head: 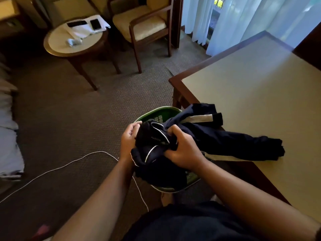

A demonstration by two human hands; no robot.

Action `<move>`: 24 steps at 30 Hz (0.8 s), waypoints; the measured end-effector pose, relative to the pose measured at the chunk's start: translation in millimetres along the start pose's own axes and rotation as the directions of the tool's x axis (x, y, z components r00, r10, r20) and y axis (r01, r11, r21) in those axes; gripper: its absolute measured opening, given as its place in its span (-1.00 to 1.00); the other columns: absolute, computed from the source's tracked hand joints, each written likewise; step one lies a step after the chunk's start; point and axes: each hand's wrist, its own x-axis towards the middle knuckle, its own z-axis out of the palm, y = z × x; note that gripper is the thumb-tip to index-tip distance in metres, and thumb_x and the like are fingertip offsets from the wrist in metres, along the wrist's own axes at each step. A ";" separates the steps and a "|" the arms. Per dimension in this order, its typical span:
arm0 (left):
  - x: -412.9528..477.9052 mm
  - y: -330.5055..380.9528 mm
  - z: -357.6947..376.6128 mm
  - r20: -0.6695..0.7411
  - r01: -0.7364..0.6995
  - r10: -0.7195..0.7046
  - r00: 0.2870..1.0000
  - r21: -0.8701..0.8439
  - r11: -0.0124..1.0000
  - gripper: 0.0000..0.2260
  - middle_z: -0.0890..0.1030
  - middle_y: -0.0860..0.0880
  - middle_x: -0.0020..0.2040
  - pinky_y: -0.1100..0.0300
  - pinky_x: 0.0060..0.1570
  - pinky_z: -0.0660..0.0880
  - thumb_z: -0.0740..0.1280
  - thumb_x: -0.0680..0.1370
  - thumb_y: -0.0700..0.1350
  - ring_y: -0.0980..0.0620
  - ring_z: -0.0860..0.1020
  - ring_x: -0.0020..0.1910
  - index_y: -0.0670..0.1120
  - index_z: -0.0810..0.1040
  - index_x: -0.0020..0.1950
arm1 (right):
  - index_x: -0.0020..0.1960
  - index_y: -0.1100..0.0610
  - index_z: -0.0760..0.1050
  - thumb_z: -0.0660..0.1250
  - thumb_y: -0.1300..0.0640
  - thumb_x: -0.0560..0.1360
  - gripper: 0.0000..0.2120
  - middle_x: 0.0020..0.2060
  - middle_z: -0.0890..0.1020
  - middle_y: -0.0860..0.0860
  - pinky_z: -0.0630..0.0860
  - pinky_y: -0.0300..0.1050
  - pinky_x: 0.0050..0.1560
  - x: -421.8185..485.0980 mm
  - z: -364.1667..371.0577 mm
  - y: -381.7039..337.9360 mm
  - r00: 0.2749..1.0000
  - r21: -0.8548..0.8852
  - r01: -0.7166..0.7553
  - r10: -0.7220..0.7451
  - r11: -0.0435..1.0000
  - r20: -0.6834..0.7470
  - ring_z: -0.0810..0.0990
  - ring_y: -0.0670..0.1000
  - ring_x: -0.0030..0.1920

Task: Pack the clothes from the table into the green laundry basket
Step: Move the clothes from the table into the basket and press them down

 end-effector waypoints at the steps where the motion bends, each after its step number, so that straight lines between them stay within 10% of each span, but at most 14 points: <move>1: -0.2 1.9 -0.1 -0.016 -0.030 0.031 0.999 0.030 0.999 -0.79 0.70 -0.18 0.13 -0.15 0.29 0.54 0.31 0.61 -0.03 -0.15 0.65 0.16 -0.05 0.65 0.16 | 0.15 0.02 0.44 0.51 0.11 0.38 -0.60 -0.02 0.64 -0.09 0.57 -0.12 -0.02 2.5 -1.1 5.9 0.999 -0.009 -0.026 0.026 1.000 0.025 0.64 -0.07 -0.02; 5: -9.0 -1.6 12.2 0.023 -0.051 0.049 0.999 0.116 0.992 -0.84 0.69 -0.01 0.12 0.03 0.32 0.54 0.29 0.68 -0.16 0.08 0.65 0.15 0.02 0.61 0.20 | 0.56 -0.02 0.23 0.45 0.01 0.49 -0.29 0.56 0.29 -0.01 0.16 0.14 0.57 0.6 -10.0 47.1 0.962 -0.469 -0.124 0.222 0.874 0.159 0.13 0.08 0.60; 24: -30.3 -36.9 67.8 0.349 -0.046 -0.149 0.925 0.494 0.868 -0.69 0.64 0.04 0.26 0.23 0.29 0.46 0.29 0.67 -0.14 0.10 0.57 0.25 -0.02 0.58 0.41 | 0.49 0.05 0.41 0.35 0.04 0.58 -0.51 0.43 0.48 -0.05 0.40 -0.25 0.35 -77.2 -27.2 78.6 0.963 -0.342 -0.250 0.268 0.906 0.005 0.45 -0.06 0.42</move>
